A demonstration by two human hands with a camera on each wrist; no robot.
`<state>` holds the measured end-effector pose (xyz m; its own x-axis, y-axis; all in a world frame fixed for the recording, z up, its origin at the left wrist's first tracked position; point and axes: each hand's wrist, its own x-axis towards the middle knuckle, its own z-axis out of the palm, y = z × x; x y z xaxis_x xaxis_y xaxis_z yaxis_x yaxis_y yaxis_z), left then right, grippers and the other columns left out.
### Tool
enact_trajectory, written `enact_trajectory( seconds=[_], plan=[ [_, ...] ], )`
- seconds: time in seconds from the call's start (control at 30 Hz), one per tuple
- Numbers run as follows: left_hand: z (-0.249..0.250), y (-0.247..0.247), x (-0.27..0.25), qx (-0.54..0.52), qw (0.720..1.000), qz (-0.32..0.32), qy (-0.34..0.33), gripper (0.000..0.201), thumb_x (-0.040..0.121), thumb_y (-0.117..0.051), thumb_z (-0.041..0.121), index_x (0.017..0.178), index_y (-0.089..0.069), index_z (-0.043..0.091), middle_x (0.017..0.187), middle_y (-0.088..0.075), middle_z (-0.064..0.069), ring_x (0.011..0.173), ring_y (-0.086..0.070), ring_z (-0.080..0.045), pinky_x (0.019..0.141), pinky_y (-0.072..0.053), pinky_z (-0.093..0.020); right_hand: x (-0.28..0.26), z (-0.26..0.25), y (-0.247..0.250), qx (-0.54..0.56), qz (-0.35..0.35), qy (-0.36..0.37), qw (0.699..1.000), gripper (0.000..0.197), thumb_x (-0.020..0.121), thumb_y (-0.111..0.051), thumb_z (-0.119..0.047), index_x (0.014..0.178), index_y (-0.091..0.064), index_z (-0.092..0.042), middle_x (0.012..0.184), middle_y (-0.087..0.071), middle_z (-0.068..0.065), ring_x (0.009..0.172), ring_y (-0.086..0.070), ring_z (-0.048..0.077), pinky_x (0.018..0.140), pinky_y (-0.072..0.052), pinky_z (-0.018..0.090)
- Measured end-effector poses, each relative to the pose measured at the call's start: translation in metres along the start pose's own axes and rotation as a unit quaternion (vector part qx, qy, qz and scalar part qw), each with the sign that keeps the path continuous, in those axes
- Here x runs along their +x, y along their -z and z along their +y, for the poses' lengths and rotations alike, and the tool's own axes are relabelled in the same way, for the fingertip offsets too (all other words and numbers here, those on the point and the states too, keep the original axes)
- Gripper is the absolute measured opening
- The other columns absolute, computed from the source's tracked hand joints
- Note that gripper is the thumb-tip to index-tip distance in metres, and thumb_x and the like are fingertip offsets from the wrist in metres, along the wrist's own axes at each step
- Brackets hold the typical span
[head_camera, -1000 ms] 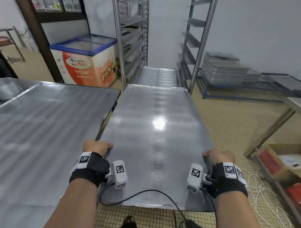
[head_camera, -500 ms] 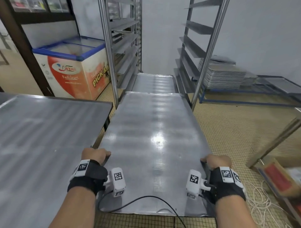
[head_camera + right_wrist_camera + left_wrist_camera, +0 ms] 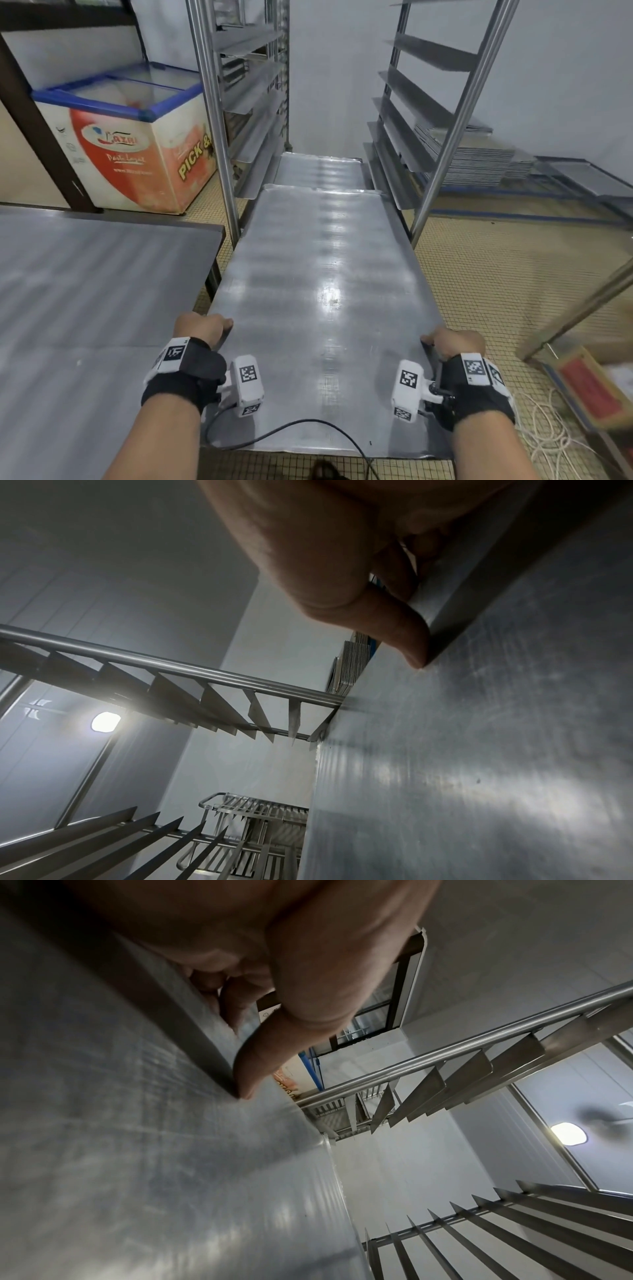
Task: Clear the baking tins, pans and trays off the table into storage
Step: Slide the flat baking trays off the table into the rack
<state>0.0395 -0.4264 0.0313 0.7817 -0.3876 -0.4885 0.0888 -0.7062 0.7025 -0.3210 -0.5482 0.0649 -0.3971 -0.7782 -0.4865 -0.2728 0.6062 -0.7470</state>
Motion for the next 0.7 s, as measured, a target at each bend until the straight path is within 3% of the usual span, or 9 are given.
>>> enact_trajectory(
  seconds=[0.1, 0.17, 0.27, 0.4, 0.47, 0.53, 0.63, 0.7],
  plan=[
    [0.016, -0.008, 0.015, 0.002, 1.000, -0.007, 0.007, 0.065, 0.085, -0.077, 0.015, 0.135, -0.048, -0.014, 0.137, -0.054, -0.028, 0.122, -0.055, -0.043, 0.103, -0.044, -0.043, 0.014, -0.017, -0.013, 0.014, -0.004, 0.006, 1.000, 0.015, 0.087, -0.067, 0.003, 0.081, -0.056, 0.012, 0.057, -0.051, 0.006, 0.048, -0.048, 0.017, 0.036, -0.033, 0.022],
    [0.028, -0.015, 0.026, -0.002, 1.000, -0.002, 0.006, 0.064, 0.085, -0.077, 0.013, 0.134, -0.048, -0.015, 0.136, -0.055, -0.028, 0.121, -0.056, -0.044, 0.102, -0.044, -0.044, 0.026, -0.027, -0.022, 0.004, -0.013, 0.012, 1.000, 0.021, 0.086, -0.068, 0.001, 0.096, -0.060, 0.017, 0.056, -0.051, 0.007, 0.049, -0.050, 0.018, 0.036, -0.034, 0.023],
    [0.048, -0.026, 0.043, 0.009, 1.000, -0.004, 0.004, 0.063, 0.085, -0.076, 0.013, 0.134, -0.048, -0.015, 0.134, -0.057, -0.028, 0.119, -0.057, -0.043, 0.099, -0.045, -0.042, 0.052, -0.041, -0.038, 0.014, -0.011, 0.004, 1.000, 0.016, 0.086, -0.068, 0.001, 0.080, -0.057, 0.011, 0.056, -0.054, 0.007, 0.049, -0.053, 0.017, 0.031, -0.035, 0.019],
    [0.072, -0.044, 0.067, 0.013, 1.000, -0.004, -0.009, 0.052, 0.086, -0.075, 0.010, 0.126, -0.055, -0.016, 0.130, -0.060, -0.028, 0.115, -0.059, -0.041, 0.088, -0.046, -0.039, 0.081, -0.059, -0.061, 0.013, -0.022, 0.002, 1.000, 0.019, 0.083, -0.073, -0.006, 0.086, -0.064, 0.010, 0.072, -0.067, 0.013, 0.063, -0.064, 0.024, 0.049, -0.048, 0.028],
    [0.082, -0.054, 0.079, 0.025, 1.000, -0.010, -0.013, 0.047, 0.088, -0.073, 0.011, 0.122, -0.057, -0.016, 0.128, -0.060, -0.028, 0.100, -0.060, -0.036, 0.078, -0.039, -0.031, 0.093, -0.070, -0.071, 0.012, -0.019, 0.005, 1.000, 0.017, 0.081, -0.074, -0.005, 0.078, -0.063, 0.009, 0.074, -0.069, 0.014, 0.060, -0.062, 0.023, 0.047, -0.045, 0.024],
    [0.090, -0.062, 0.091, 0.025, 1.000, -0.012, -0.014, 0.044, 0.088, -0.073, 0.012, 0.120, -0.059, -0.015, 0.126, -0.062, -0.028, 0.085, -0.052, -0.028, 0.077, -0.037, -0.029, 0.105, -0.078, -0.081, 0.000, -0.032, 0.003, 0.999, 0.023, 0.078, -0.078, -0.005, 0.092, -0.068, 0.010, 0.086, -0.071, 0.019, 0.070, -0.067, 0.028, 0.058, -0.050, 0.026],
    [0.098, -0.071, 0.111, 0.014, 1.000, -0.007, -0.013, 0.043, 0.087, -0.074, 0.015, 0.118, -0.061, -0.011, 0.121, -0.064, -0.026, 0.083, -0.051, -0.028, 0.077, -0.040, -0.032, 0.118, -0.090, -0.095, 0.005, -0.024, 0.007, 1.000, 0.022, 0.071, -0.079, 0.000, 0.088, -0.069, 0.009, 0.074, -0.069, 0.017, 0.069, -0.068, 0.032, 0.066, -0.057, 0.035],
    [0.104, -0.078, 0.123, 0.016, 1.000, -0.002, -0.015, 0.041, 0.088, -0.073, 0.015, 0.119, -0.063, -0.009, 0.121, -0.065, -0.024, 0.083, -0.051, -0.027, 0.078, -0.040, -0.031, 0.128, -0.097, -0.104, 0.000, -0.027, 0.009, 1.000, 0.020, 0.072, -0.080, 0.001, 0.086, -0.068, 0.010, 0.073, -0.068, 0.015, 0.063, -0.066, 0.029, 0.061, -0.055, 0.032]
  ],
)
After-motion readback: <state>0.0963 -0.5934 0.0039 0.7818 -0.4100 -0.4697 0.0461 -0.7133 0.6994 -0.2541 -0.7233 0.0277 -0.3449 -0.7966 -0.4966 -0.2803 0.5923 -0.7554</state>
